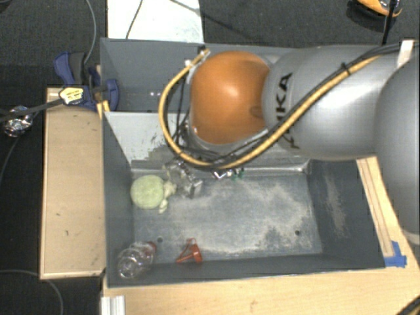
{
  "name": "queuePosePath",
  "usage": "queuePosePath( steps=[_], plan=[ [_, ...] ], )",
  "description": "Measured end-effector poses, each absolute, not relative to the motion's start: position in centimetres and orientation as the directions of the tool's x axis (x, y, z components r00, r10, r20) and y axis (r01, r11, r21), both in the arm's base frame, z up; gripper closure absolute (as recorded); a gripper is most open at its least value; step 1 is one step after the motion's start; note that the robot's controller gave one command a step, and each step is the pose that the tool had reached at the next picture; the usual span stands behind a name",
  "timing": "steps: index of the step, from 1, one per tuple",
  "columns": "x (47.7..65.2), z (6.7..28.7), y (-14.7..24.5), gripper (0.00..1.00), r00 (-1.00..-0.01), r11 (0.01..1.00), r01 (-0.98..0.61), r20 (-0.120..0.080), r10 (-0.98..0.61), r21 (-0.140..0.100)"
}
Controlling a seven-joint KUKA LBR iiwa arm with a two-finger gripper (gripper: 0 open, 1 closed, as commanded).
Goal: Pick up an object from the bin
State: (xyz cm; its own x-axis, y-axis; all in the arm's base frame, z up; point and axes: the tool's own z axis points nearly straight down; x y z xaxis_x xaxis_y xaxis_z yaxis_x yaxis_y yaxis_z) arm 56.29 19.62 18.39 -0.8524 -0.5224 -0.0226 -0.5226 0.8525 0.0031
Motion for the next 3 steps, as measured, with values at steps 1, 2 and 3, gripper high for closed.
queuePosePath(
  steps=[1, 2, 3],
  plan=[
    [56.7, 19.9, 17.7, 1.00, -0.858, 0.859, -0.512, -0.027, -0.512, -0.006],
    [56.1, 17.8, 20.6, 1.00, -0.797, 0.797, -0.604, -0.025, -0.604, -0.002],
    [55.9, 16.9, 23.0, 1.00, -0.679, 0.679, -0.734, -0.026, -0.734, -0.010]
  ],
)
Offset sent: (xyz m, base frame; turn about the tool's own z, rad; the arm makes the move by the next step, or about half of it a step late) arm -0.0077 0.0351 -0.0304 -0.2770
